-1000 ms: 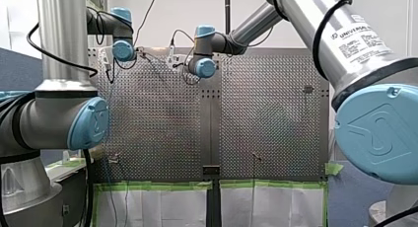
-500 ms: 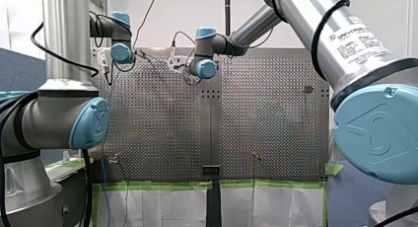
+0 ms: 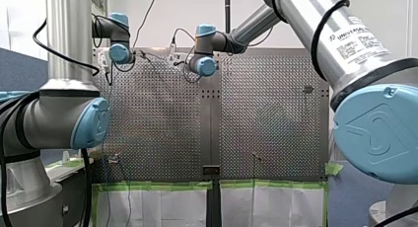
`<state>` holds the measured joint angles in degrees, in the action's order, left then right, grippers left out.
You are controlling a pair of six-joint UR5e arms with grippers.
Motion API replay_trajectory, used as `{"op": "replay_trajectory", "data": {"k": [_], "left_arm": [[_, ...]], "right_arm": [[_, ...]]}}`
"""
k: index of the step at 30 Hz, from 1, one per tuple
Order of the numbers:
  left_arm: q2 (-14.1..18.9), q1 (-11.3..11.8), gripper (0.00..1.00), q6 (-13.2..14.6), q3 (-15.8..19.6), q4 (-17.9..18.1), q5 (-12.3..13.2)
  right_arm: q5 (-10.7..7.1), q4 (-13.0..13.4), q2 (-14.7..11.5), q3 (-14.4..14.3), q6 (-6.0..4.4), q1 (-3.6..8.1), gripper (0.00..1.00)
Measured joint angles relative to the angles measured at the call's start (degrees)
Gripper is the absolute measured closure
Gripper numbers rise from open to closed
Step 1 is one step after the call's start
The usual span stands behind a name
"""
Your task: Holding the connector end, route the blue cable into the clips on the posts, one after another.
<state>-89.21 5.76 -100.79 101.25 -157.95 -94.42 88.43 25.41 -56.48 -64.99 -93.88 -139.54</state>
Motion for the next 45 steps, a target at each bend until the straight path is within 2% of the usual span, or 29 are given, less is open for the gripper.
{"op": "replay_trajectory", "data": {"k": [8,18,28,36,45], "left_arm": [[-2.6,0.7,1.0,-0.7,-1.6,-0.6,1.0],[-3.8,2.0,1.0,-2.0,-2.1,0.5,3.0],[-5.6,2.2,1.0,-4.0,-5.1,1.8,4.2],[-5.7,2.6,1.0,-5.0,-6.1,2.0,3.9],[-9.4,3.5,1.0,-5.0,-7.1,1.9,5.1]], "right_arm": [[0.02,-0.1,0.1,0.2,0.0,0.96,1.0],[0.05,0.1,0.8,0.2,0.0,2.22,1.0],[-0.59,0.3,1.1,0.6,0.01,3.19,1.0],[-1.06,-0.2,2.6,2.9,0.0,3.79,1.0],[-1.19,-0.9,4.6,6.4,-0.09,3.99,1.0]]}}
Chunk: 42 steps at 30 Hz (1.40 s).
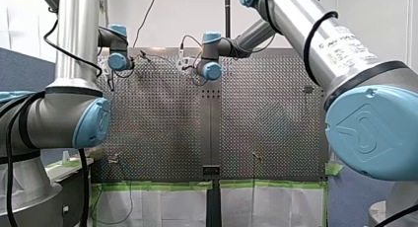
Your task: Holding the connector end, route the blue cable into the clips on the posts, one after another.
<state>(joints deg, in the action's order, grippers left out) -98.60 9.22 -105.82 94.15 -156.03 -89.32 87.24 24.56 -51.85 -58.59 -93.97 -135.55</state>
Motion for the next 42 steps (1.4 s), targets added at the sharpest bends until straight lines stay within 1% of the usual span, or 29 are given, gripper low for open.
{"op": "replay_trajectory", "data": {"k": [4,8,17,18,19,20,22,23,25,26,27,28,29,30,31,36,42], "left_arm": [[-0.8,0.3,1.0,-0.1,0.0,0.2,0.4],[-0.9,0.5,1.0,0.0,0.0,0.1,0.2],[-0.9,0.7,1.0,0.5,0.0,-0.1,0.0],[-0.9,0.7,0.97,0.5,0.0,-0.1,0.0],[-0.9,0.7,0.85,0.4,0.0,-0.2,0.0],[-0.9,0.7,0.85,0.4,0.0,-0.3,0.0],[-0.8,0.8,0.74,0.3,0.0,-0.4,0.1],[-0.6,0.9,0.74,0.2,0.0,-0.4,0.1],[0.0,1.0,0.57,-0.3,0.0,0.0,0.2],[0.2,1.0,0.57,-0.6,0.0,0.3,0.3],[0.4,1.0,0.44,-1.0,0.0,0.7,0.5],[0.6,1.1,0.34,-1.6,0.0,1.1,0.7],[0.7,1.1,0.34,-2.0,0.0,1.2,0.8],[0.9,1.1,0.22,-2.4,0.0,1.3,0.7],[1.1,1.1,0.02,-3.0,0.0,1.2,0.5],[2.1,1.0,0.02,-4.1,0.0,-0.4,-1.3],[2.5,0.3,0.02,-4.9,0.0,-3.2,-4.2]], "right_arm": [[-0.14,-0.1,0.4,1.1,-0.1,0.34,1.0],[-0.34,-0.3,0.7,1.9,-0.16,0.47,1.0],[-0.17,-1.2,0.7,2.2,-0.16,0.5,1.0],[-0.13,-1.3,0.7,2.2,-0.14,0.5,1.0],[-0.1,-1.3,0.7,2.2,-0.12,0.5,1.0],[-0.06,-1.4,0.7,2.2,-0.09,0.5,1.0],[0.03,-1.6,0.7,2.2,-0.08,0.5,1.0],[0.15,-1.6,0.7,2.2,-0.08,0.5,1.0],[0.3,-1.7,0.7,2.2,-0.08,0.5,1.0],[0.37,-1.8,0.7,2.2,-0.06,0.5,1.0],[0.41,-1.9,0.7,2.2,-0.03,0.5,1.0],[0.43,-2.0,0.7,2.2,0.0,0.5,1.0],[0.45,-2.1,0.7,2.2,0.05,0.5,1.0],[0.46,-2.3,0.7,2.2,0.09,0.5,1.0],[0.47,-2.4,0.7,2.2,0.16,0.5,1.0],[0.48,-3.0,0.7,2.4,0.4,0.53,1.0],[0.5,-3.8,0.7,3.0,0.49,0.56,1.0]]}}
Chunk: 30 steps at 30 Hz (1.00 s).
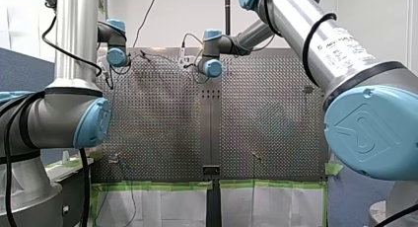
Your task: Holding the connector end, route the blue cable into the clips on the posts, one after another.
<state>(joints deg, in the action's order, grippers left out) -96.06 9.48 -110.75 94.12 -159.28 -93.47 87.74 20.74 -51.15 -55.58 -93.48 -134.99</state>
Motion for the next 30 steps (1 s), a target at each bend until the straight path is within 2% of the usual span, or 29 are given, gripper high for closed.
{"op": "replay_trajectory", "data": {"k": [6,12,18,30], "left_arm": [[0.4,-1.1,0.02,0.4,0.3,-2.7,-1.4],[1.0,-2.3,0.02,-0.4,2.5,-5.6,-1.5],[3.7,-3.2,0.02,-1.6,3.9,-8.8,-1.9],[7.6,-4.5,0.02,-1.7,6.2,-14.5,-2.6]], "right_arm": [[0.1,-0.3,0.0,0.1,-0.09,0.01,1.0],[0.2,-0.7,0.0,0.2,0.01,-0.02,1.0],[0.33,-0.9,0.0,0.2,-0.01,-0.27,1.0],[0.39,-1.6,-0.1,0.2,-0.02,-0.43,1.0]]}}
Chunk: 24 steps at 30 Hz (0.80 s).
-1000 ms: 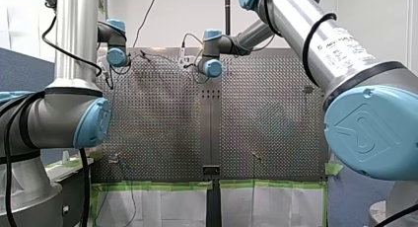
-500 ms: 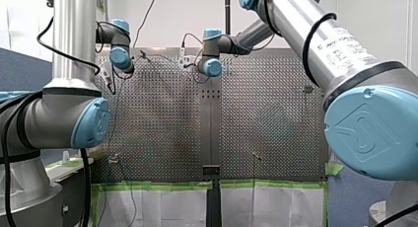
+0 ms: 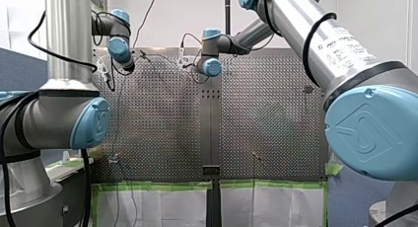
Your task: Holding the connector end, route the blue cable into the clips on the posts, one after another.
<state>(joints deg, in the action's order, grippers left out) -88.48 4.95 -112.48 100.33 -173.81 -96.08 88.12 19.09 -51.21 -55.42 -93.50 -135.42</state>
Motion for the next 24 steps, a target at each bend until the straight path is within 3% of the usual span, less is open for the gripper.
{"op": "replay_trajectory", "data": {"k": [19,24], "left_arm": [[8.4,-3.6,0.02,1.5,0.1,-9.2,-2.1],[9.1,-4.9,0.02,2.1,0.1,-10.0,-1.9]], "right_arm": [[0.63,-0.7,0.0,0.0,-0.13,-0.05,1.0],[0.73,-0.8,0.0,0.0,-0.08,-0.12,1.0]]}}
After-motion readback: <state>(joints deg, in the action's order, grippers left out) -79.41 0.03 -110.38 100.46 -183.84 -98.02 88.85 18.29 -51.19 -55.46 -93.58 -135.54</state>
